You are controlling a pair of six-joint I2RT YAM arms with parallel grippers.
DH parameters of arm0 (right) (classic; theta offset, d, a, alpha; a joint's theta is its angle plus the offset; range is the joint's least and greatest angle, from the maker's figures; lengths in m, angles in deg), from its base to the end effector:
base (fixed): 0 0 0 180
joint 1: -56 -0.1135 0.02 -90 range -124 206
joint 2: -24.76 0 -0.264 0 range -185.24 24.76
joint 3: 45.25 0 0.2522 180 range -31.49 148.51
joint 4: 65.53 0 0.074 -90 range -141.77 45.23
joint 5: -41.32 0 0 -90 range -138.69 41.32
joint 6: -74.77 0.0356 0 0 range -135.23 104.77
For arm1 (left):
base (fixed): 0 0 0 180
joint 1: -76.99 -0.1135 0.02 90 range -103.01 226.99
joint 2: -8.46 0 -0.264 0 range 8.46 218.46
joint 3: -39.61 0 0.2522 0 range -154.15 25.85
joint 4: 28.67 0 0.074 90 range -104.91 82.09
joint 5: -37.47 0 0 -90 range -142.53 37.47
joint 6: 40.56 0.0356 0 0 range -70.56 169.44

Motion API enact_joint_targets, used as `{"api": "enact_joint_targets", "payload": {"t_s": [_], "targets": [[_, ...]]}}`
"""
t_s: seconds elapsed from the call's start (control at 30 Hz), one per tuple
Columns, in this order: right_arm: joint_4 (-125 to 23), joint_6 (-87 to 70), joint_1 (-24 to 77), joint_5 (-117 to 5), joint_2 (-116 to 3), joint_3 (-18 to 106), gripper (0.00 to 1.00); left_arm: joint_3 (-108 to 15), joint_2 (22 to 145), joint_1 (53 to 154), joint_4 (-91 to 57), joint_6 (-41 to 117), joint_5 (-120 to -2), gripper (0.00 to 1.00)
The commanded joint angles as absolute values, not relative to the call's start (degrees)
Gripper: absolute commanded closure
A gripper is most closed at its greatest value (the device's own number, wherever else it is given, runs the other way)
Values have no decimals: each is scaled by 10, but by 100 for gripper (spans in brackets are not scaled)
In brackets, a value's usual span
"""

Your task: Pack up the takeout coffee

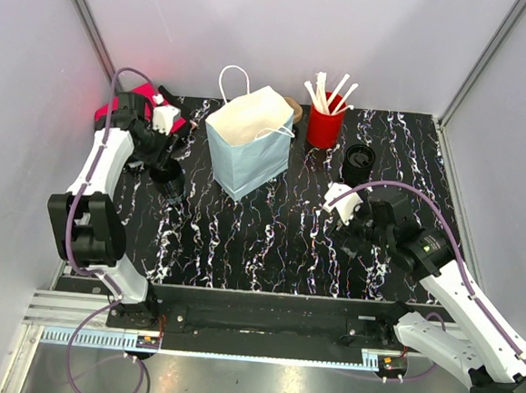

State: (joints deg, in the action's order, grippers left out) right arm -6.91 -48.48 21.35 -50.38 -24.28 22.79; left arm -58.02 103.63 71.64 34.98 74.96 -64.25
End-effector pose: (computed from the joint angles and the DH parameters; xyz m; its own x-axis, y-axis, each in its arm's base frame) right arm 0.1391 0.0974 0.3251 -0.1168 -0.7469 -0.6546 -0.7786 0.4780 -0.4065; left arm 0.3474 0.0253 0.2919 -0.7846 0.3502 -0.5116 0.3814 0.9232 0.0470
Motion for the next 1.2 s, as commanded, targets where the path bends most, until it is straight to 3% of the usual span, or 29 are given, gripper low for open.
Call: {"api": "enact_joint_targets", "payload": {"t_s": [0.0,0.6,0.97,1.17], "targets": [[-71,-476,215,-518,-240,242,9,-592,995,709,339,753,-649,42],[-69,-472,216,-525,-246,244,10,-585,1008,702,335,762,-642,57],[-68,-471,215,-533,-258,249,11,-591,1026,699,336,765,-640,57],[-68,-471,216,-533,-260,251,11,-591,1028,699,337,763,-640,66]]}}
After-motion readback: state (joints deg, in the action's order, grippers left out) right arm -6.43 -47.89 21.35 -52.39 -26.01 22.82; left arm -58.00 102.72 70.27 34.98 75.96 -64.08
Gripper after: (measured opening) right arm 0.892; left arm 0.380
